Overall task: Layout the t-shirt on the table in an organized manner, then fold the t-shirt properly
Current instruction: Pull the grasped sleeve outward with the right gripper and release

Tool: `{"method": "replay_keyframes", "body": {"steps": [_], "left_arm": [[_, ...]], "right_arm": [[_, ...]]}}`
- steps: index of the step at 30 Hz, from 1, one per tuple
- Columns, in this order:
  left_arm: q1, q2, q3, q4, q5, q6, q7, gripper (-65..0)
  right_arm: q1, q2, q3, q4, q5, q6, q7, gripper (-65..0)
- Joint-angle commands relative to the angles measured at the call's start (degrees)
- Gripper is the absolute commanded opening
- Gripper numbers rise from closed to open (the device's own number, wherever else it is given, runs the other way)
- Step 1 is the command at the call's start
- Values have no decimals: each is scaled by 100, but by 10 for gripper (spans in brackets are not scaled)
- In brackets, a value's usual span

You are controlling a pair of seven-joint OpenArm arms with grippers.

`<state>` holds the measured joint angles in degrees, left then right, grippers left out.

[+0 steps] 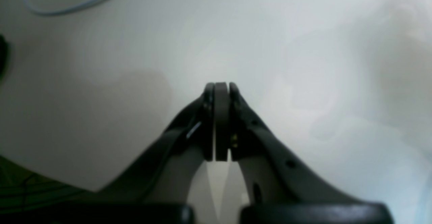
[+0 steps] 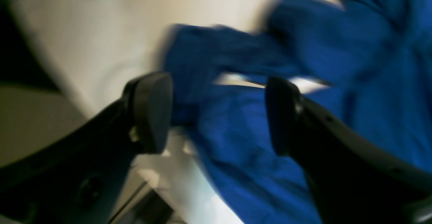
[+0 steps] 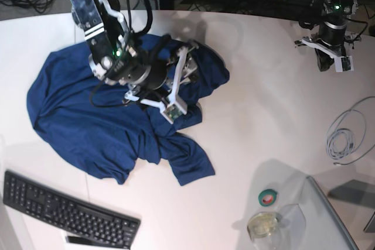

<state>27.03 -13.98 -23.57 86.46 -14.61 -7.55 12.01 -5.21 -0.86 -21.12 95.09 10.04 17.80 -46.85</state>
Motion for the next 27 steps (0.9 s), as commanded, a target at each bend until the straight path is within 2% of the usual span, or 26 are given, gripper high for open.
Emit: {"method": "replay_keyframes", "body": {"steps": [1,3,6,10,12,17,19,23,27], "left_arm": [[36,-84,-47,71,-3,12,-124,-650],[53,-84,-47,106,-3,12,-124,-650],[62,-84,-56,115,-3,12,-124,-650],[159,-119,-56,115,-3,12,-133,-650],[168,-119,-73,115,-3,12,-133,-650],[159,-75,-408,89,-3,12,-133,-650],[168,-110,-408,89,-3,12,-133,-650],[133,-119,-408,62,15,12,-133,-650],[115,-119,-408,62,6,12,-124,-650]], "right_arm": [[209,-270,69,-159,134,26,74,-213],[482,-525,218,-784,117,26,21,-210],[789,-613,218,-1557,117,-9,294,-212],[1036,-665,218,-2357,125,-563,769,-212],[1132,-665,218,-2682,134,-712,936,-212],[1238,-736,218,-3148,134,-712,1155,-222],[1238,-744,200,-3140,134,-695,1199,-300],[1229,-744,-485,-2955,161,-695,1164,-642],[1370,-736,-1162,-2726,846,-695,865,-633]]}}
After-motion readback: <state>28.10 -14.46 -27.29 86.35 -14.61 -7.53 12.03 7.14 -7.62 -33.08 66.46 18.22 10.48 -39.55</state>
